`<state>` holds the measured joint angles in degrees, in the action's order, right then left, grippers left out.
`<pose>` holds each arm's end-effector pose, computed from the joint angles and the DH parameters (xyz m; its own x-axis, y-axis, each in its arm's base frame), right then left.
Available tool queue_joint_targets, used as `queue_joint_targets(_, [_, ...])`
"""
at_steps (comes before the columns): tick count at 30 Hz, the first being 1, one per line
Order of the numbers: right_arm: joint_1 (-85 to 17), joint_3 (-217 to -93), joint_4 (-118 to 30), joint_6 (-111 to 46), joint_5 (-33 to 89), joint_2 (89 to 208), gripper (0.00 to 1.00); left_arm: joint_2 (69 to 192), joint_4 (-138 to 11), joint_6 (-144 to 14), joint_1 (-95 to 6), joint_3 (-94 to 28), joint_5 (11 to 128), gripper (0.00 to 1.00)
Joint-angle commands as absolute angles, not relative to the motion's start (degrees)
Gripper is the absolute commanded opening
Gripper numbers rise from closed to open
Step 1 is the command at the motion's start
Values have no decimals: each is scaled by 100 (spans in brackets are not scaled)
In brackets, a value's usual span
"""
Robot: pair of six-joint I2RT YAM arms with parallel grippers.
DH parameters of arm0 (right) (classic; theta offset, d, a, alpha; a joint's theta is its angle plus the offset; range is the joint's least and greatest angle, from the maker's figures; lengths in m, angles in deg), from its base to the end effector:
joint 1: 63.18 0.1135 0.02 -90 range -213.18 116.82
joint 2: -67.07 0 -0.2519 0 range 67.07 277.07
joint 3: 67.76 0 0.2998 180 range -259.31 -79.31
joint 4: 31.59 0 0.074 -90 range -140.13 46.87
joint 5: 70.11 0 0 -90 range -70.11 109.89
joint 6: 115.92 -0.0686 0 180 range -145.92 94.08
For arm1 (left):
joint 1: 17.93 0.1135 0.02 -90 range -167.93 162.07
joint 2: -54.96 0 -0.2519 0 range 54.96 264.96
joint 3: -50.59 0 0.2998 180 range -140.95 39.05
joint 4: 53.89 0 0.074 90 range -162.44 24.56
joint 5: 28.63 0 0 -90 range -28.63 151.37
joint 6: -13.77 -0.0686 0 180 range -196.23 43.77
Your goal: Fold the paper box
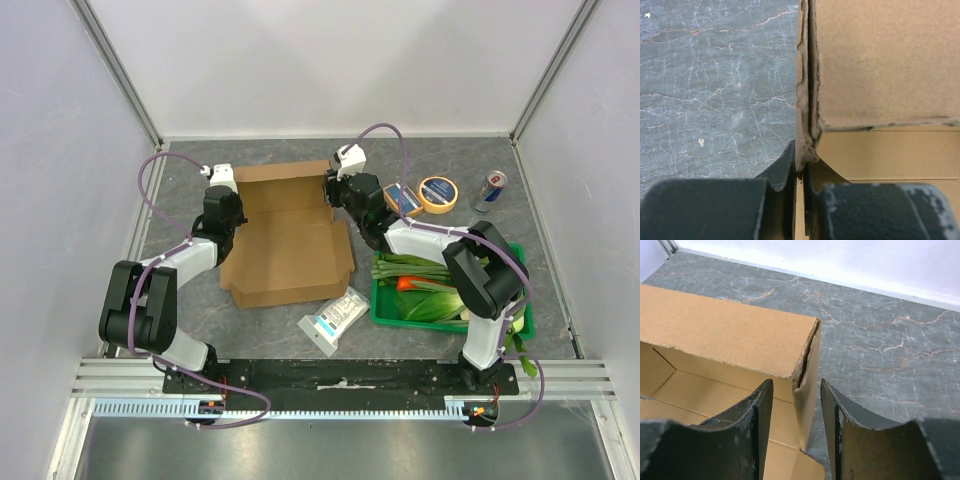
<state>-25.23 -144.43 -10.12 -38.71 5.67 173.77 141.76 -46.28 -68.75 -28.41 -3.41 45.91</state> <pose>0.3974 0.2886 0.1838 -0.2040 0.1130 -0.9724 -0.3686 0.9114 0.1833 0.3816 -0.0520 0.1430 -0.4069 -0.0523 -0.9120 -0.1158 0.9933 -0.0053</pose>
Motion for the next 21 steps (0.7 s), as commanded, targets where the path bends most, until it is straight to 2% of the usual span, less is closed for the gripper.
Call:
queue_joint_targets(1, [-2486, -14716, -797, -3796, 750, 17430, 50, 14003, -4382, -6832, -2866, -367, 4441, 2])
queue_joint_targets(3, [-2486, -14733, -850, -3804, 583, 17456, 50, 14012, -4382, -6824, -2866, -376, 4459, 2])
queue_joint_targets(6, [-2486, -14760, -763, -3796, 548, 17544, 43, 14004, -4382, -6823, -2866, -367, 4467, 2])
queue_joint_targets(9, [-2469, -14865, -701, -3787, 547, 17667, 23, 13995, -4408, -6806, -2874, -358, 4468, 2])
queue_joint_targets(10, [-2451, -14909, -709, -3752, 521, 17720, 7, 13977, -4417, -6797, -2866, -349, 4468, 3])
queue_joint_targets(12, [-2407, -14953, -736, -3682, 469, 17773, 1, 13951, -4504, -6771, -2866, -349, 4529, 11])
queue_joint_targets(13, [-2398, -14971, -771, -3673, 477, 17773, 4, 13925, -4565, -6762, -2874, -358, 4555, 23])
queue_joint_targets(14, [-2398, -14971, -823, -3655, 451, 17738, 10, 13890, -4636, -6736, -2866, -358, 4582, 30])
queue_joint_targets(15, [-2398, -14953, -937, -3672, 390, 17703, 19, 13846, -4784, -6657, -2866, -358, 4591, 36])
queue_joint_targets(16, [-2398, -14927, -1008, -3690, 346, 17650, 33, 13793, -4873, -6578, -2866, -358, 4582, 46])
queue_joint_targets(18, [-2407, -14848, -1235, -3699, 406, 17440, 42, 13469, -5075, -6272, -2874, -262, 4556, 52])
queue_joint_targets(19, [-2407, -14787, -1289, -3673, 468, 17352, 50, 13319, -5119, -6139, -2866, -200, 4564, 59])
queue_joint_targets(21, [-2398, -14672, -1603, -3646, 574, 17106, 58, 12871, -5530, -5658, -2848, -69, 4686, 62])
